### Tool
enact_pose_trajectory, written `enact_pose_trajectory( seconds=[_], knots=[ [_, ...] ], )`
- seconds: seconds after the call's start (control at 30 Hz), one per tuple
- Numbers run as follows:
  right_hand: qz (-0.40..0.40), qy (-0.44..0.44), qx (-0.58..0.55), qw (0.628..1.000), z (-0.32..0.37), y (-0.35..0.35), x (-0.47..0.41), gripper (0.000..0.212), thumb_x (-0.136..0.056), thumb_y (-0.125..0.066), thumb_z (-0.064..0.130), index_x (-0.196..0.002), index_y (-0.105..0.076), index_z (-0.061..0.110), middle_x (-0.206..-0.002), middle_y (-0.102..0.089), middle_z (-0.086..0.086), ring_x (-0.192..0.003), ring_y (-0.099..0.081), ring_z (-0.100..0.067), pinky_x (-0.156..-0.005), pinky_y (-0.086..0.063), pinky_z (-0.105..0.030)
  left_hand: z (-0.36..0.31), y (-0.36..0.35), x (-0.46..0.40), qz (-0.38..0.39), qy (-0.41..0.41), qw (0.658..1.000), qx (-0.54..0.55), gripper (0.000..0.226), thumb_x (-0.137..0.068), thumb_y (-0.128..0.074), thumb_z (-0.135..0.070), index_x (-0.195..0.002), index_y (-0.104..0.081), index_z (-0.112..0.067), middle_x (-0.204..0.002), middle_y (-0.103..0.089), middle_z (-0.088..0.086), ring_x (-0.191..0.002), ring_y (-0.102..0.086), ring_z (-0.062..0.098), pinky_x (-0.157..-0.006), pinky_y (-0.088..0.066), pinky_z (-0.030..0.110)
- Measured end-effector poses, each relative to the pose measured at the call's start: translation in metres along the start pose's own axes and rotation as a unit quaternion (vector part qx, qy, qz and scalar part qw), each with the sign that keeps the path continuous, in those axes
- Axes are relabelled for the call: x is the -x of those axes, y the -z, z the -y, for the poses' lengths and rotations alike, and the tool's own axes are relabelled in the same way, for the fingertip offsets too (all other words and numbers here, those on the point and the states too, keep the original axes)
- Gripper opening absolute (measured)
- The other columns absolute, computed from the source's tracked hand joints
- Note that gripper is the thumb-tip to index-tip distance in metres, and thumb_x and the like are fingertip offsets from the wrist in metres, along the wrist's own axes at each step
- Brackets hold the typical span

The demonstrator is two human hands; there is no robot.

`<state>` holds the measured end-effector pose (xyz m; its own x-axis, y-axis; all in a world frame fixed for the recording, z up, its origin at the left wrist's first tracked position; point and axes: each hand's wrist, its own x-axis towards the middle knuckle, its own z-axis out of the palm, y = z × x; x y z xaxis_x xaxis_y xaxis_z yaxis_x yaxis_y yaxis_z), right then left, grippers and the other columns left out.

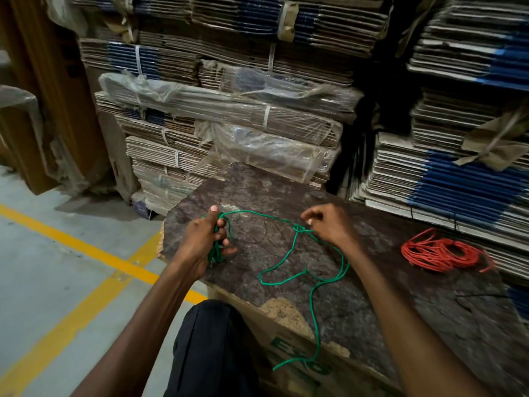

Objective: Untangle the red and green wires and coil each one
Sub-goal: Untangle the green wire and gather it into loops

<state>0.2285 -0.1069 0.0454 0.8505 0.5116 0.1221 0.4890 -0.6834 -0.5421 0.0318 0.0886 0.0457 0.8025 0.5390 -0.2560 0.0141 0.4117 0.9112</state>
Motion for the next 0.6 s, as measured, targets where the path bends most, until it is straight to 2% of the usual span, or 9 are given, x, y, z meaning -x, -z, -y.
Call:
enact_pose_trajectory(
  seconds=[0.07, 0.13, 0.23, 0.33, 0.37, 0.47, 0.6],
  knots=[
    [0.015, 0.03, -0.015, 0.999, -0.001, -0.001, 0.005, 0.025, -0.086, -0.063, 0.005, -0.094, -0.077, 0.023, -0.084, -0.075, 0.003, -0.061, -0.058, 0.005, -0.056, -0.04, -0.009, 0.0, -0.002, 0.0, 0.002, -0.001, 1.0, -0.002, 0.043, -0.1, -0.042, -0.047, -0.068, -0.045, -0.017, -0.046, -0.036, -0.005, -0.041, -0.045, 0.012, -0.071, -0.056, 0.045],
    [0.02, 0.066, -0.023, 0.997, -0.003, 0.0, 0.008, 0.027, -0.084, -0.062, 0.002, -0.089, -0.078, 0.023, -0.075, -0.072, 0.003, -0.054, -0.053, 0.009, -0.052, -0.036, -0.006, 0.001, -0.005, 0.0, 0.002, -0.001, 1.0, -0.004, 0.043, -0.1, -0.042, -0.046, -0.068, -0.046, -0.017, -0.046, -0.036, -0.005, -0.041, -0.045, 0.012, -0.073, -0.055, 0.046],
    [0.041, 0.087, -0.016, 0.995, -0.007, 0.001, 0.009, 0.022, -0.086, -0.063, 0.006, -0.09, -0.077, 0.023, -0.074, -0.07, 0.008, -0.059, -0.056, 0.01, -0.055, -0.038, -0.008, 0.001, -0.005, -0.001, 0.001, -0.002, 1.0, -0.005, 0.043, -0.1, -0.043, -0.047, -0.069, -0.046, -0.017, -0.046, -0.037, -0.005, -0.041, -0.046, 0.012, -0.071, -0.056, 0.045],
    [0.061, 0.093, -0.037, 0.993, -0.012, -0.004, 0.01, 0.017, -0.09, -0.063, 0.011, -0.097, -0.075, 0.02, -0.084, -0.073, 0.006, -0.071, -0.062, -0.002, -0.068, -0.046, -0.021, 0.0, -0.003, -0.001, 0.001, -0.003, 1.0, -0.004, 0.044, -0.099, -0.044, -0.048, -0.068, -0.045, -0.017, -0.045, -0.037, -0.005, -0.04, -0.046, 0.012, -0.068, -0.058, 0.045],
    [0.069, 0.092, -0.046, 0.992, -0.013, -0.005, 0.011, 0.014, -0.09, -0.064, 0.015, -0.098, -0.075, 0.02, -0.085, -0.073, 0.007, -0.071, -0.061, 0.0, -0.068, -0.046, -0.021, 0.0, -0.003, -0.001, 0.001, -0.004, 1.0, -0.005, 0.044, -0.099, -0.044, -0.048, -0.068, -0.045, -0.017, -0.045, -0.037, -0.005, -0.04, -0.046, 0.012, -0.067, -0.058, 0.044],
    [0.101, 0.082, -0.089, 0.987, -0.014, -0.007, 0.015, 0.013, -0.088, -0.07, 0.022, -0.1, -0.073, 0.019, -0.079, -0.069, 0.01, -0.063, -0.054, 0.008, -0.066, -0.043, -0.019, -0.001, -0.005, 0.001, -0.004, -0.009, 1.0, 0.0, 0.044, -0.099, -0.044, -0.047, -0.068, -0.045, -0.017, -0.044, -0.036, -0.005, -0.039, -0.046, 0.011, -0.064, -0.059, 0.044],
    [0.145, 0.084, -0.151, 0.974, -0.004, 0.0, 0.024, 0.014, -0.09, -0.068, 0.014, -0.103, -0.071, 0.007, -0.073, -0.063, 0.012, -0.053, -0.05, 0.011, -0.054, -0.036, -0.007, -0.003, -0.003, 0.002, 0.018, -0.037, 0.999, 0.017, 0.042, -0.099, -0.043, -0.047, -0.07, -0.044, -0.017, -0.047, -0.035, -0.006, -0.042, -0.045, 0.011, -0.059, -0.06, 0.039]
  ],
)
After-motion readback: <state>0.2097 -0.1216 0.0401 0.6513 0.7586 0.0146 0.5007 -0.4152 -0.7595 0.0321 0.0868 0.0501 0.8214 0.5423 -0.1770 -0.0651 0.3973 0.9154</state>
